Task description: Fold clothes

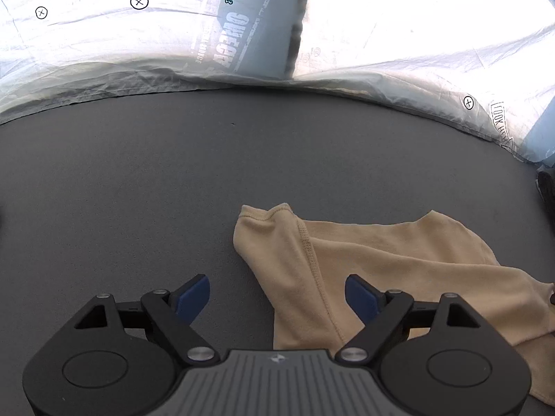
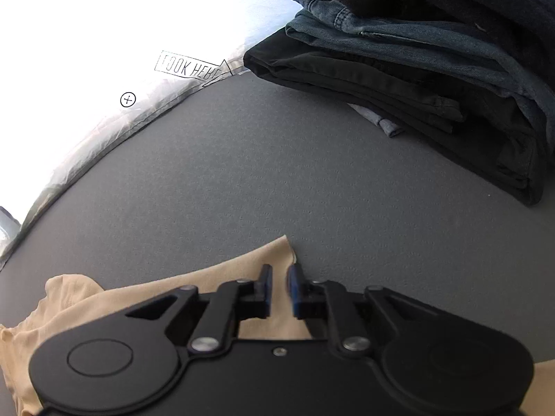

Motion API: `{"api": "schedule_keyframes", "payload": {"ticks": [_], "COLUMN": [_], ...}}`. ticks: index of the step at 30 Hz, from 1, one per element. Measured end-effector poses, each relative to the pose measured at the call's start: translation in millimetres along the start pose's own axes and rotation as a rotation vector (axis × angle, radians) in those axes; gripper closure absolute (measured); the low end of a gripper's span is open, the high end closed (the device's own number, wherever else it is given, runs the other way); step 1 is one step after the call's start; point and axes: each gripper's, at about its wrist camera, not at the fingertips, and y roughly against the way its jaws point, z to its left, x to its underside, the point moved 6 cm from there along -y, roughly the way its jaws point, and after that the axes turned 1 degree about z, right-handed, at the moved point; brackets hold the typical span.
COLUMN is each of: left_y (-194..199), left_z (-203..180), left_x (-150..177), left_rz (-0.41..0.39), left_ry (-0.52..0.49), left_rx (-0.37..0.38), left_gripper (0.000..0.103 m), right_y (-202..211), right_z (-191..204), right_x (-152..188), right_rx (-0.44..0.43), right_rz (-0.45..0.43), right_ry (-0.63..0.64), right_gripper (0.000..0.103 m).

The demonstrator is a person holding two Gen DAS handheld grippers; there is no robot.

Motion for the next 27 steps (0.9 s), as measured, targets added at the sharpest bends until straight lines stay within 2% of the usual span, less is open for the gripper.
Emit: {"api": "schedule_keyframes", "payload": {"ticks": [4,6,10,12,17,22,27], "left_y": [19,28,47,55,67,80,82], "left_z": [11,12,13,13,11,8,10], "left_x": [47,73,130,156,198,219,247], "left_rz": [0.065,0.092,0.141,0.162,0.215,0.224,0.285], "left_ry": [0.094,0.116,0.093,0.097,0.080,0.053,0.052], "left_rx": [-0.060,-0.055,-0.112,-0.123,-0.119,-0.118,-0.117], "left_gripper": [0.013,0.013,0.013,0.013,0.013,0.013,0.013], "right_y": [23,40,77,93,117,133,144], "right_z": [11,19,40,49,69,84,95], "right_x": [-1,2,22,36,78,121,167], "right_rx": [-0.134,-0.232,-0.413,-0.472,-0.587,-0.628,-0.669], "right_rz": [-0.040,-0.058,-0.063,-0.056,0.009,0.097,0.188], "right_ry": [-0.074,-0.119,-0.177,-0.180,-0.204,-0.168,-0.165], "right_gripper": [0.102,0.102,0.102,0.102,0.102,0.102,0.102]}}
